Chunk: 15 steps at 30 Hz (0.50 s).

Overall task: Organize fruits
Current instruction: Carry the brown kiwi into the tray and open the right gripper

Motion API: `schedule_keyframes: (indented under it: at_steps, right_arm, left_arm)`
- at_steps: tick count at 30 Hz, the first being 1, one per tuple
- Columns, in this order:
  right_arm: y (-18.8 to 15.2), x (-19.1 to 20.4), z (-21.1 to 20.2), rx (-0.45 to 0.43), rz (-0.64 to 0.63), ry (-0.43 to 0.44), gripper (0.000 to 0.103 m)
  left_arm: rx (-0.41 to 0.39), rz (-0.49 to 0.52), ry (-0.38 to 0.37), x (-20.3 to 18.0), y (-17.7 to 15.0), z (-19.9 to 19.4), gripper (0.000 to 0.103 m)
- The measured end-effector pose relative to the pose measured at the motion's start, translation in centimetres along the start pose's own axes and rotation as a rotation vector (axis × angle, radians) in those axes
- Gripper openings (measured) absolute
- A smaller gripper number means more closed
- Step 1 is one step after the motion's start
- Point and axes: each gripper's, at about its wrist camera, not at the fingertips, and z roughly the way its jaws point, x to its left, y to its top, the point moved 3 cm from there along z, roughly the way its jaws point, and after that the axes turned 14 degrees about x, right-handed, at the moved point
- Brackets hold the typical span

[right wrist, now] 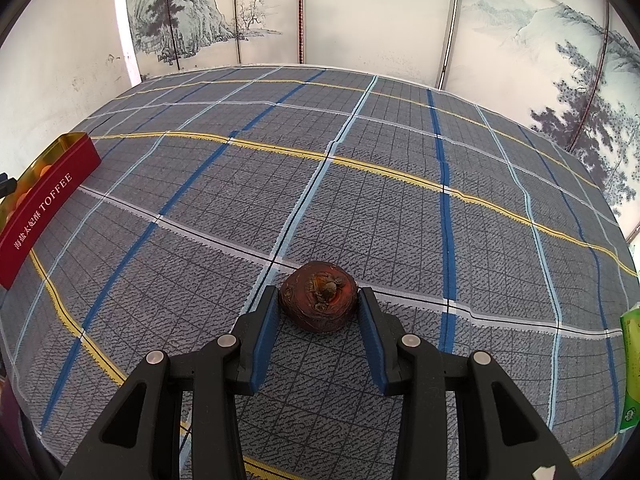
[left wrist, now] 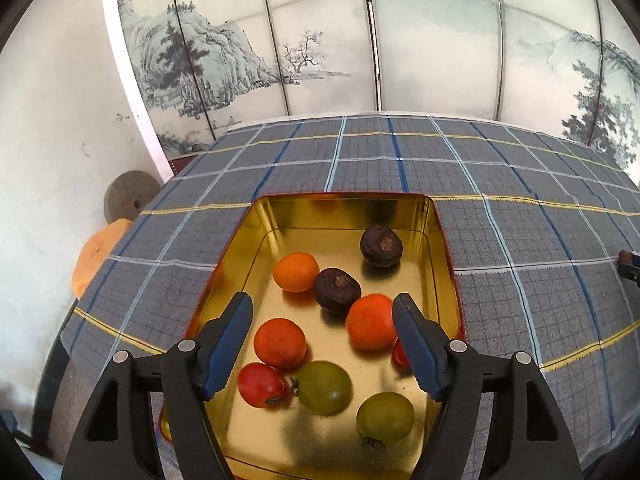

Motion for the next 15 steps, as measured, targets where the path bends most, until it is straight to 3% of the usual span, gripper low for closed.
schedule_keyframes:
  at_steps: [9, 15]
  right_arm:
    - [-0.1, 0.1, -0.1, -0.001, 0.020, -0.001, 0.036]
    - [0.1, 2.7, -0.5, -0.007, -0.012, 0.036, 0.036]
  left_arm:
    - [-0.013, 0.003, 0.016, 0.5, -0.7, -1.0, 0.075]
    - [-0.015, -0.009, 0.018, 1.0, -1.1, -1.6, 0.075]
